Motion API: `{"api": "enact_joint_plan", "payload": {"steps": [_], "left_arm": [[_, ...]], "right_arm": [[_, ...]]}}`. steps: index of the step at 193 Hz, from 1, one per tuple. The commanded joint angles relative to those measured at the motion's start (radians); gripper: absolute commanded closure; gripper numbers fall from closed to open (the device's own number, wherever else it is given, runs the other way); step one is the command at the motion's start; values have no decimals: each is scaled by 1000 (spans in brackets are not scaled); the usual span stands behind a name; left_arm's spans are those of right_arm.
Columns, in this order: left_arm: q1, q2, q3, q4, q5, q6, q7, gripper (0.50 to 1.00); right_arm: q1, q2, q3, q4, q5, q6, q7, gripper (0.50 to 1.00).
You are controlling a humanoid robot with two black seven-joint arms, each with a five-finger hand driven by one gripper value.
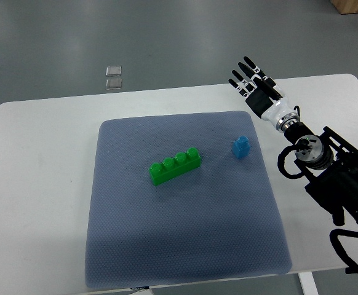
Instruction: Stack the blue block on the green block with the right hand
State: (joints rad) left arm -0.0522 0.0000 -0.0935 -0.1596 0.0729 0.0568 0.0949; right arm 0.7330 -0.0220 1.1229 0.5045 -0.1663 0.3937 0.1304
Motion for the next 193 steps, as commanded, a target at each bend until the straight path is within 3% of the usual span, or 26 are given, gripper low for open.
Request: {"api": "enact_joint_plan", "payload": {"steps": [1,70,139,162,163,179,180,193], "left_arm": [[0,0,-2,-1,-1,0,0,500],[-1,0,1,-5,-1,0,0,500],[-1,0,3,-12,1,0,0,500],[-1,0,3,-15,1,0,0,500],[0,0,3,-17,1,-2,0,500],[0,0,3,-17,1,-2,0,500],[0,0,4,-18,1,-2,0,500],[0,0,4,-18,1,-2,0,500]], "right_arm": [[2,-1,0,0,-1,-3,0,572],[3,-3,-2,0,-10,-7,8,574],[34,-10,-61,19,-245,5,14,574],[54,-49,-137,37,-338,5,14,574],[68,-91,-205,66,-388,7,14,574],[82,-111,-244,83,-407,8,12,574],[117,-152,-321,107,-424,10,8,574],[149,-191,-394,126,-426,13,-5,574]]}}
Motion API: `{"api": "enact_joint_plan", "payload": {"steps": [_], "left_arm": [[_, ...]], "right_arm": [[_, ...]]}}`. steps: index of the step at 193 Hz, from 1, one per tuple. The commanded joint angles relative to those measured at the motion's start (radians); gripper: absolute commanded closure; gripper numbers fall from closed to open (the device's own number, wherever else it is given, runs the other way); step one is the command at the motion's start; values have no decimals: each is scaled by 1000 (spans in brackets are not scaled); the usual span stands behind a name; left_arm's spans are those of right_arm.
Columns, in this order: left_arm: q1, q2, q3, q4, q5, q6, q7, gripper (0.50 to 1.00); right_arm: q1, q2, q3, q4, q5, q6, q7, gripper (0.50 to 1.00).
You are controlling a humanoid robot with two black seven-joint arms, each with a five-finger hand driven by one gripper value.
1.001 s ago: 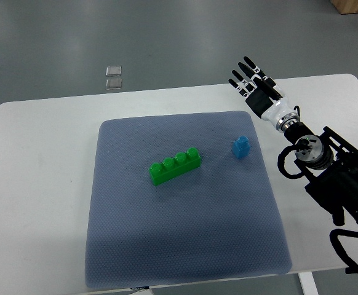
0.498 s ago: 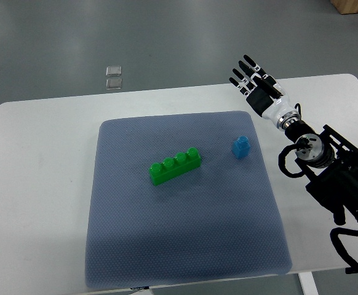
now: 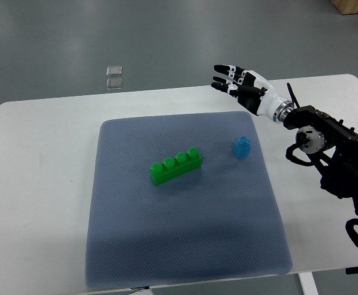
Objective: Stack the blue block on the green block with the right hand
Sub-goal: 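Move the right hand down toward the small blue block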
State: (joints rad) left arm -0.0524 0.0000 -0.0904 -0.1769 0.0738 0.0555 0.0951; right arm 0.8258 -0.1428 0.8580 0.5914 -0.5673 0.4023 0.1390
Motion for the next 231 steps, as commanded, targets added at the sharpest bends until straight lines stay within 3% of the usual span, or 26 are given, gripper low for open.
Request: {"api": "enact_joint_plan", "payload": {"steps": [1,25,35,36,44,81,110,182,231], "left_arm": [[0,0,1,-1,0,0,0,500],[0,0,1,-1,0,-2,0,500],[0,0,1,-1,0,-2,0,500],[0,0,1,-1,0,-2,0,500],[0,0,1,-1,0,-2,0,500],[0,0,1,-3,0,-2,0,500],[0,0,3,-7,0,-2,0,500],[2,0,1,-6,0,-2,0,500],[2,0,1,-6,0,-3,0,500]], "right_arm": [[56,-70,-129,39,-25,4,-13,574],[179,-214,-407,139,-74,21,-26,574],[179,-215,-407,139,-74,21,-26,574],[226,-263,-507,178,-119,30,-26,574],[266,-302,-588,218,-161,38,-27,574],[391,-402,-849,338,-296,38,-33,574],[400,-402,-879,343,-304,29,-72,574],[357,-337,-886,311,-353,-85,-75,574],[312,-313,-889,280,-416,-120,-62,576]]}}
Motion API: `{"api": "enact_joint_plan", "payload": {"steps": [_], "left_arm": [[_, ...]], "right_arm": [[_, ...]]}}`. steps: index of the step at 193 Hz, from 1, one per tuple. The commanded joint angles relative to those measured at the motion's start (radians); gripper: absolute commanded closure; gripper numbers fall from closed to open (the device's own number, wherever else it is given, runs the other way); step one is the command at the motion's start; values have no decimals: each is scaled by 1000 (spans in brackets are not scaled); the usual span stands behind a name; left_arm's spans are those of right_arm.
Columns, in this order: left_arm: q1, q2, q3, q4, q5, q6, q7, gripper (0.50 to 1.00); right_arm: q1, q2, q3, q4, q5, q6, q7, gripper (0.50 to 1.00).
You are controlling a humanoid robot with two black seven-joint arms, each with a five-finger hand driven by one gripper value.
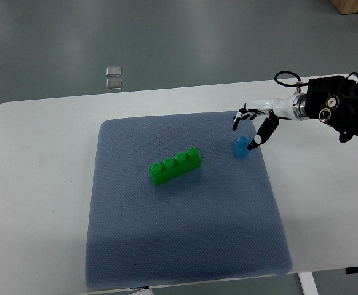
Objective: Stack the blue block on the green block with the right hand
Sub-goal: 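Move the right hand down toward the small blue block, then close the right hand fingers around the blue block and lift it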
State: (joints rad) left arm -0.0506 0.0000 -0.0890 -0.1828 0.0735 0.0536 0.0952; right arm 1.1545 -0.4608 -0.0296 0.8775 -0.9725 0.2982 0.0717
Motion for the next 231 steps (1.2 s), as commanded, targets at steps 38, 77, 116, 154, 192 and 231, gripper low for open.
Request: {"api": "enact_joint_plan", "payload": {"steps": [38,77,116,154,192,231], "left_arm": [[1,0,0,0,0,-1,0,500],[1,0,0,0,0,0,0,500],[1,0,0,0,0,-1,0,500],[12,0,2,0,0,-1,0,500],[12,0,2,-1,0,-1,0,500],[12,0,2,-1,0,-1,0,500]], "right_arm": [[-30,24,-3,-11,-28,-42,5,579],[-41,25,-3,-17,-51,-56,5,585],[-58,25,-1,-17,-91,-83,16,632],[-64,25,-1,-17,-94,-90,22,671],[-67,27,-1,-17,-95,-99,28,715],[-70,25,-1,-17,-133,-108,43,754]]}}
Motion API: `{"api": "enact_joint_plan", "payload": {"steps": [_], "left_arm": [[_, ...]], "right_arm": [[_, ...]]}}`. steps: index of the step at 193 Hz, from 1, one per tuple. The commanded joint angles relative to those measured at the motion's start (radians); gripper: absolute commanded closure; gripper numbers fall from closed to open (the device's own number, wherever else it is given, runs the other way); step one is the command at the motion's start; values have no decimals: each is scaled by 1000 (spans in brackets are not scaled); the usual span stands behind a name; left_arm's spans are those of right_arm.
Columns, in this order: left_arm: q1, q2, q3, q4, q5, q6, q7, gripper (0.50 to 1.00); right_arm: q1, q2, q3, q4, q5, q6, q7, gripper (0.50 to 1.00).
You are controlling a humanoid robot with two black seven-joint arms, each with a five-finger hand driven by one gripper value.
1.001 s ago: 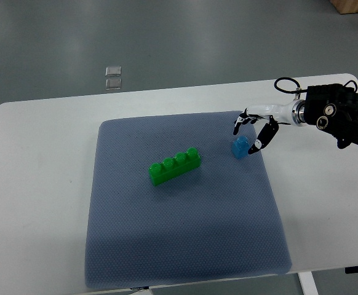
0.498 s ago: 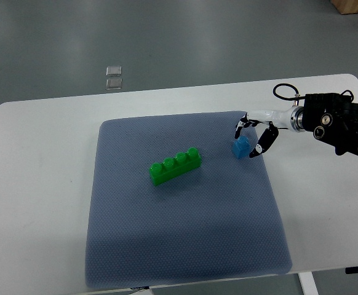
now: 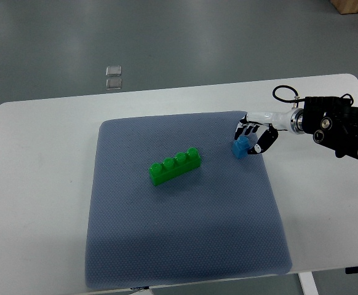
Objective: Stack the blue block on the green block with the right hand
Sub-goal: 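Close the right hand fingers around the blue block and lift it, then carry the blue block with the right hand over the green block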
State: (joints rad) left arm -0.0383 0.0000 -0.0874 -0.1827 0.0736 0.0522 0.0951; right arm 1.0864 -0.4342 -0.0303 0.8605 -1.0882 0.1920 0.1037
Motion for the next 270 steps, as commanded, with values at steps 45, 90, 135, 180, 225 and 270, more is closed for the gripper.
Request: {"api": "enact_joint_plan", "payload": {"steps": [45,90,135,180,225,270], "left_arm": [[1,0,-2,0,0,0,0,500],[1,0,-3,2,0,2,0,500],[1,0,-2,2,0,2,0,500],[1,0,-2,2,0,2,0,500],[1,0,-3,2,0,2,0,500],[1,0,-2,2,0,2,0,500]], "right_arm": [[-8,0,0,0,-19,-2,13,785],[-13,0,-2,0,-38,-2,24,832],[-13,-1,-2,0,-41,-2,25,871],[-10,-3,0,0,-41,-3,27,877],[21,-5,0,5,-39,-2,33,881],[104,0,-2,18,-22,6,31,881]]}}
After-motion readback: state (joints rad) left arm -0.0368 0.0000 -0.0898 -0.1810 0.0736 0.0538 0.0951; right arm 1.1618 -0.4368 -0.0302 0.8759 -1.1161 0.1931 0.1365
